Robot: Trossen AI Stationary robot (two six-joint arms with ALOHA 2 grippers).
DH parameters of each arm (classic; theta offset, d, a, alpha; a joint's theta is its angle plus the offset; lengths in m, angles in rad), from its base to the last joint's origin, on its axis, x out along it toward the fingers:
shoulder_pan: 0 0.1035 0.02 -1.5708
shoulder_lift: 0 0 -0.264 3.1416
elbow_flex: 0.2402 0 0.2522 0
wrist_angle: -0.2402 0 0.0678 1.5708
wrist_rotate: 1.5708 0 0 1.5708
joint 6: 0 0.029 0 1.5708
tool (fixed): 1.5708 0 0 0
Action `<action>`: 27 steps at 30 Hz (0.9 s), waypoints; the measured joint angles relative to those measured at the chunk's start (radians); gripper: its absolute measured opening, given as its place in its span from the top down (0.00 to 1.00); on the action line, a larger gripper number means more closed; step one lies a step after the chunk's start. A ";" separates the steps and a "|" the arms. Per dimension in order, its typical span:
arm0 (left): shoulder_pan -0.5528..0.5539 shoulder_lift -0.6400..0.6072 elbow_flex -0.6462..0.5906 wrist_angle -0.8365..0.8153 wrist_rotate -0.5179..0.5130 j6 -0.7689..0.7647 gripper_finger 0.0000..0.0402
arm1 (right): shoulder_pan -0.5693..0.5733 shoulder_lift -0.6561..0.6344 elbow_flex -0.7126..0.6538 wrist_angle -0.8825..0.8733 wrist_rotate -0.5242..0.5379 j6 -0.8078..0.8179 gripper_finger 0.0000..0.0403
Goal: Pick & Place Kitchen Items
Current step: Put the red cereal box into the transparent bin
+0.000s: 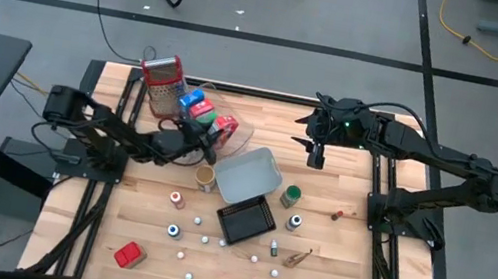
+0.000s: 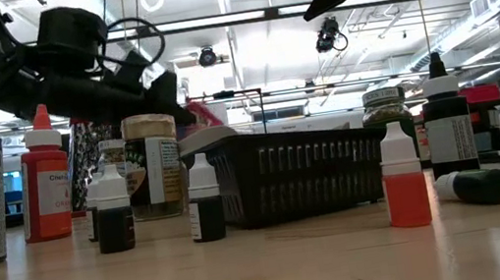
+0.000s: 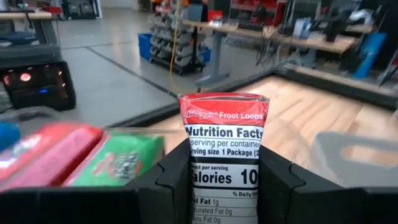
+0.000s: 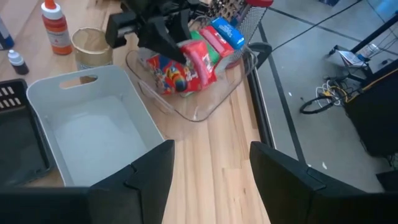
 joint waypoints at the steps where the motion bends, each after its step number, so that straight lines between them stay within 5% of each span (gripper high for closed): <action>1: 0.000 0.007 0.000 -0.001 -0.002 -0.006 0.66 | 0.000 0.000 0.000 0.000 0.000 0.000 0.45; 10: 0.000 0.027 0.001 0.089 -0.054 0.086 0.66 | 0.000 0.000 0.000 0.000 0.000 -0.002 0.45; 18: 0.000 0.025 0.004 -0.057 -0.054 -0.038 0.65 | 0.000 0.000 0.000 0.000 0.000 -0.001 0.45; 27: 0.000 0.025 0.003 -0.058 -0.065 -0.043 0.53 | 0.000 0.000 0.000 0.000 -0.001 -0.001 0.45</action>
